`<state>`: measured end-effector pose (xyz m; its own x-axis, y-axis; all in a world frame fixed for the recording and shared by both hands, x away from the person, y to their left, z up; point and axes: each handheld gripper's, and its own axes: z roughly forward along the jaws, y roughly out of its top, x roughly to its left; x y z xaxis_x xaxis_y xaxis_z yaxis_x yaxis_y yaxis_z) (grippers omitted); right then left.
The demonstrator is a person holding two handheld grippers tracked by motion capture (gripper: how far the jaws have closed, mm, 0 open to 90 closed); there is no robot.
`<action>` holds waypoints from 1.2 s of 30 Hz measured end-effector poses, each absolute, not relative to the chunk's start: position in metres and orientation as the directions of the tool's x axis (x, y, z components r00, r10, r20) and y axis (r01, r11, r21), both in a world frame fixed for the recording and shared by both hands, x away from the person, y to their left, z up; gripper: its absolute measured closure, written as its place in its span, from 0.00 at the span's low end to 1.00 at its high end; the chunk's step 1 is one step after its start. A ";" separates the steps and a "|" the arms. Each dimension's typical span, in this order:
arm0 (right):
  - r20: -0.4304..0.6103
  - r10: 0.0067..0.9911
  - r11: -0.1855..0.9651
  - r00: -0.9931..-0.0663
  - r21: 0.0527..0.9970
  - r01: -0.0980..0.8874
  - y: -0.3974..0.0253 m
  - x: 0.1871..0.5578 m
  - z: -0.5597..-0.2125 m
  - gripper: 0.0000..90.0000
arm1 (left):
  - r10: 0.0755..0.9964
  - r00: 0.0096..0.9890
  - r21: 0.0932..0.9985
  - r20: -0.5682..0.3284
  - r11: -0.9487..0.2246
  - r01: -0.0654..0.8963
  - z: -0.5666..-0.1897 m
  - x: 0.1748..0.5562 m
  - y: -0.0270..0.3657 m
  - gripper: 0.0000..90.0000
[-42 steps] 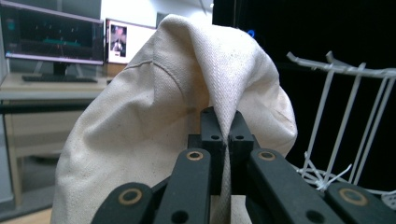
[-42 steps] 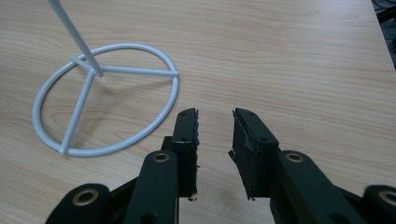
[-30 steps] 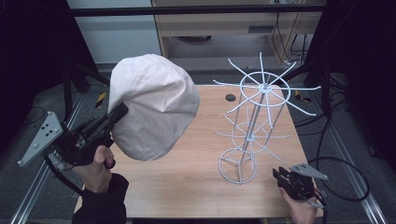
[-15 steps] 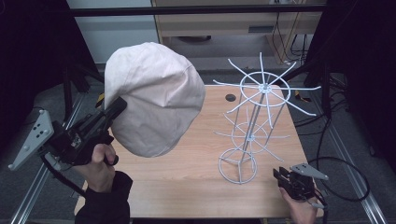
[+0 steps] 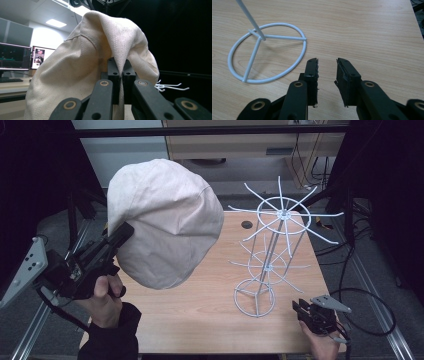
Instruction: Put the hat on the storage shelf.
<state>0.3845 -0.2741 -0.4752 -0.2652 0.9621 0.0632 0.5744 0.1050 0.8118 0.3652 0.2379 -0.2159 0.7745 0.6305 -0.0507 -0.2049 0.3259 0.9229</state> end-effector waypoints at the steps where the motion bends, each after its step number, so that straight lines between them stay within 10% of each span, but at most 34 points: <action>1: 0.064 0.962 0.105 -0.265 0.811 0.575 -0.274 0.385 -0.475 0.78 | 0.628 0.777 0.922 -0.050 0.328 -0.207 -0.215 0.365 0.236 0.98; 36: 0.072 0.961 0.100 -0.266 0.809 0.579 -0.275 0.385 -0.476 0.79 | 0.531 0.845 0.960 -0.064 0.264 -0.094 -0.225 0.402 0.165 0.98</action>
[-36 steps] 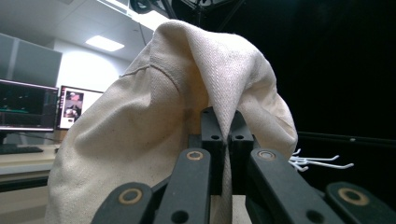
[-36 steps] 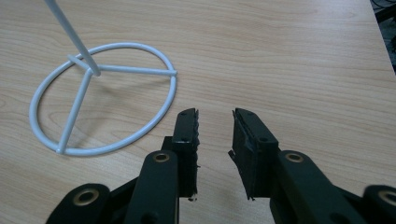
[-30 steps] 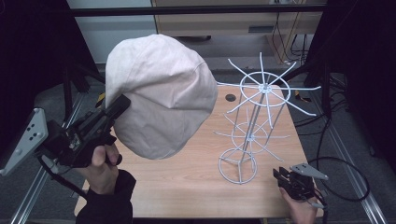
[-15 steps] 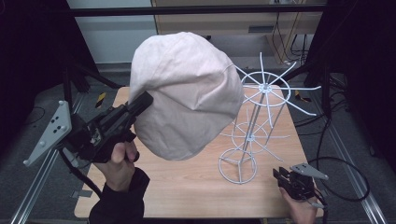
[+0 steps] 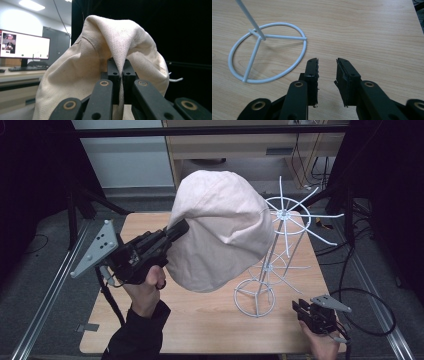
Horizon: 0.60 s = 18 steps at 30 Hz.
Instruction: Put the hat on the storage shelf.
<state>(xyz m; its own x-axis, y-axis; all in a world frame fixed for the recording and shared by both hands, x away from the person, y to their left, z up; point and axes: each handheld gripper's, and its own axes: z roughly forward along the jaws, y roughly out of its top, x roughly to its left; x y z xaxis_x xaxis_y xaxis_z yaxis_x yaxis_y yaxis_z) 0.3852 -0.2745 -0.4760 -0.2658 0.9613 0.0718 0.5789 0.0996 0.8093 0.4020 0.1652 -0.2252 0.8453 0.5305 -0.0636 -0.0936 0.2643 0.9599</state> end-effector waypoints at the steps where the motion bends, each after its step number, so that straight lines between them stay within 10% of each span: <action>1: 0.071 0.961 0.101 -0.267 0.810 0.578 -0.274 0.385 -0.476 0.79 | 0.529 0.846 0.961 -0.069 0.263 -0.087 -0.227 0.404 0.165 0.98; 18: 0.069 0.960 0.104 -0.270 0.809 0.578 -0.275 0.385 -0.476 0.78 | 0.545 0.830 0.983 -0.120 0.182 0.023 -0.255 0.430 0.164 0.97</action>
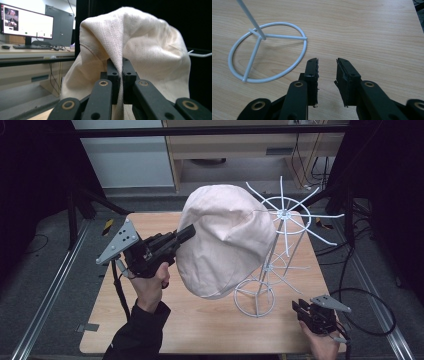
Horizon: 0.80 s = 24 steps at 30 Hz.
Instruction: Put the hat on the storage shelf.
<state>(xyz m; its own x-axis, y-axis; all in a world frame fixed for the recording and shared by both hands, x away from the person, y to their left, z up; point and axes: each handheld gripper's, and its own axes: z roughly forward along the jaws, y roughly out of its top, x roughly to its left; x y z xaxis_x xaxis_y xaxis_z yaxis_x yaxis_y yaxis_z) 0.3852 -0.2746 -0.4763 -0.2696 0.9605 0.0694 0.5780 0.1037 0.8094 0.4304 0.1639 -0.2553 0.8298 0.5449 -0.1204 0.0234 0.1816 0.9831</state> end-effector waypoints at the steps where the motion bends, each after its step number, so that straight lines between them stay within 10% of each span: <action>1: 0.074 0.960 0.100 -0.269 0.808 0.580 -0.274 0.385 -0.476 0.78 | 0.548 0.828 0.984 -0.122 0.175 0.029 -0.258 0.432 0.164 0.97; 24: 0.064 0.961 0.108 -0.268 0.809 0.578 -0.274 0.385 -0.477 0.77 | 0.550 0.827 0.993 -0.115 0.036 0.115 -0.292 0.448 0.148 0.95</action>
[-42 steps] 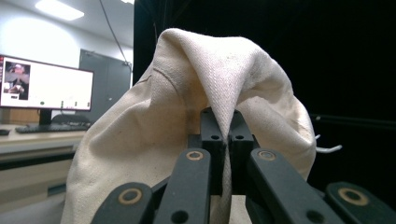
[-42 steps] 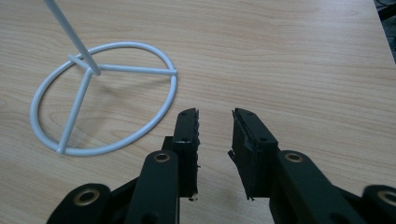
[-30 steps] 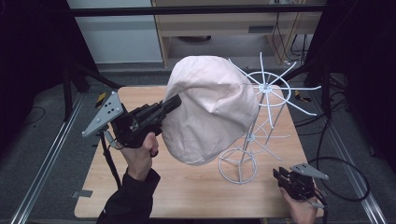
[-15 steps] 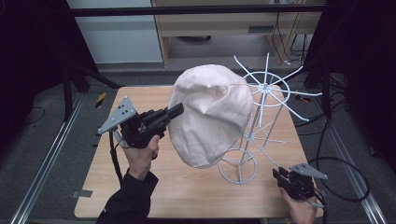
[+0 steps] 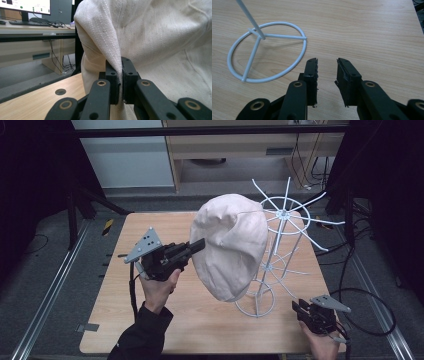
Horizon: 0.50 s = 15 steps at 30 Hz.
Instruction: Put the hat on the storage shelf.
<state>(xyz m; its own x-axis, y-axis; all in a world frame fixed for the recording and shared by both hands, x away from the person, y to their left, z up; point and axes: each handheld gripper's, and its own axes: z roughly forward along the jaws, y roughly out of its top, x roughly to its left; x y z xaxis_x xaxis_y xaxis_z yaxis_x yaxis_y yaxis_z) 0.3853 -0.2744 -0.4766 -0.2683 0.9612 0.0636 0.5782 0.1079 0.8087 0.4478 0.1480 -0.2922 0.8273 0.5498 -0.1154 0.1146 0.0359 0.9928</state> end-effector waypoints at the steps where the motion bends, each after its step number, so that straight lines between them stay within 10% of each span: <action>1: 0.063 0.961 0.108 -0.268 0.808 0.579 -0.274 0.385 -0.477 0.77 | 0.550 0.827 0.993 -0.114 0.032 0.115 -0.293 0.448 0.147 0.95; 15: 0.064 0.962 0.107 -0.267 0.808 0.579 -0.274 0.385 -0.477 0.77 | 0.552 0.826 0.989 -0.112 -0.018 0.146 -0.298 0.449 0.145 0.82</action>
<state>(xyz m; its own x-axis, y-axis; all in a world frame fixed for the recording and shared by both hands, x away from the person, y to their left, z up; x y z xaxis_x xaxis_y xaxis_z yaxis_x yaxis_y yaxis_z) 0.3853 -0.2742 -0.4768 -0.2665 0.9617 0.0639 0.5792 0.1068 0.8082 0.4489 0.1449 -0.2983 0.8261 0.5523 -0.1121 0.1460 -0.0176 0.9891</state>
